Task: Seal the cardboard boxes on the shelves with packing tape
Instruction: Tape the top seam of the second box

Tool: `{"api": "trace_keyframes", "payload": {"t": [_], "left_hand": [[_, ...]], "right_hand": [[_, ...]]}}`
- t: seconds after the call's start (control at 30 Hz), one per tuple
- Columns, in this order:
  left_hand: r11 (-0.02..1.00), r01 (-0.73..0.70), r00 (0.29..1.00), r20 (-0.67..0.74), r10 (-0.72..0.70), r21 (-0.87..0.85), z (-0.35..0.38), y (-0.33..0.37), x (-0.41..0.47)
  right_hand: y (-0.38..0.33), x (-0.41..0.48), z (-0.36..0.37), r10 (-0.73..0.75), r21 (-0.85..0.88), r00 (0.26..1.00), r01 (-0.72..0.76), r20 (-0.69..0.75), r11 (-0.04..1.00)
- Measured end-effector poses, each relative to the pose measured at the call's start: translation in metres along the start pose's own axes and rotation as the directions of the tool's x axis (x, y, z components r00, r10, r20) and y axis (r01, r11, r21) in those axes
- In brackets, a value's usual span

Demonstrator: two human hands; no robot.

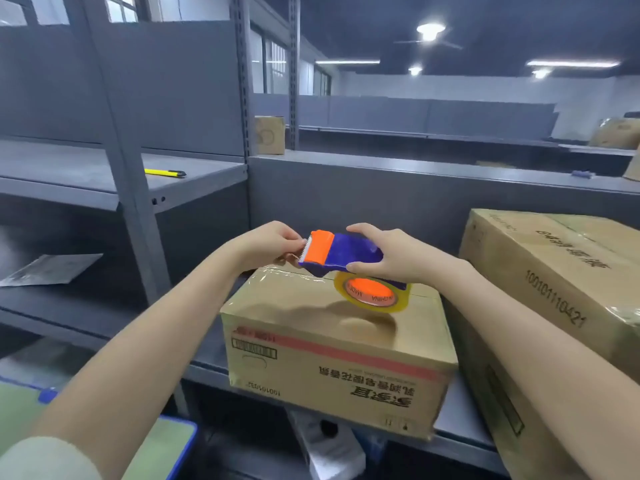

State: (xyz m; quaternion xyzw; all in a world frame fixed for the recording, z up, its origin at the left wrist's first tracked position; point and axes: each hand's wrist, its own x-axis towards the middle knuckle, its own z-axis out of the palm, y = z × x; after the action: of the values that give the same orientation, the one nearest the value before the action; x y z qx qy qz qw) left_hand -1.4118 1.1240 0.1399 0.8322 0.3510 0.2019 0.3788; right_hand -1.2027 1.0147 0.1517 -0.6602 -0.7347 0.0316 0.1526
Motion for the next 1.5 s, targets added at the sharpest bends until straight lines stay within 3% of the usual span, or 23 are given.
{"api": "trace_keyframes", "payload": {"t": [0.1,0.3,0.43,0.53,0.83,1.07,1.2,1.3,1.5], "left_hand": [[0.988,0.127,0.983,0.140,-0.114,-0.088,-0.009,-0.024,-0.001],[0.934,0.265,0.964,0.082,-0.253,-0.240,-0.028,-0.050,0.022],[0.934,0.303,0.952,0.103,-0.288,-0.189,-0.032,-0.061,0.040],[0.890,0.355,0.935,0.132,-0.330,-0.288,-0.030,-0.072,0.053],[0.872,0.336,0.942,0.130,-0.310,-0.355,-0.050,-0.108,0.077],[0.901,0.338,0.936,0.001,-0.351,-0.272,-0.069,-0.132,0.083],[0.886,0.413,0.897,-0.075,-0.436,-0.213,-0.079,-0.148,0.077],[0.851,0.424,0.875,-0.100,-0.473,-0.312,-0.069,-0.150,0.078],[0.903,0.362,0.909,-0.129,-0.398,-0.231,-0.063,-0.161,0.071]], "right_hand": [[-0.009,0.021,0.011,-0.058,0.084,0.995,0.051,0.084,0.995],[-0.014,0.062,0.016,-0.100,0.096,0.990,0.091,0.096,0.991],[-0.016,0.085,0.022,-0.066,-0.067,0.979,0.081,0.194,0.994],[-0.012,0.102,0.025,-0.041,-0.190,0.974,0.085,0.223,0.978],[-0.018,0.136,0.028,-0.050,-0.156,0.956,0.098,0.290,0.983],[-0.025,0.153,0.027,-0.061,-0.168,0.946,0.120,0.318,0.978],[-0.015,0.153,0.017,0.001,-0.178,0.929,0.069,0.369,0.982],[-0.012,0.154,0.019,0.010,-0.149,0.912,0.056,0.410,0.987],[-0.017,0.170,0.025,0.024,-0.161,0.880,0.059,0.474,0.985]]}}
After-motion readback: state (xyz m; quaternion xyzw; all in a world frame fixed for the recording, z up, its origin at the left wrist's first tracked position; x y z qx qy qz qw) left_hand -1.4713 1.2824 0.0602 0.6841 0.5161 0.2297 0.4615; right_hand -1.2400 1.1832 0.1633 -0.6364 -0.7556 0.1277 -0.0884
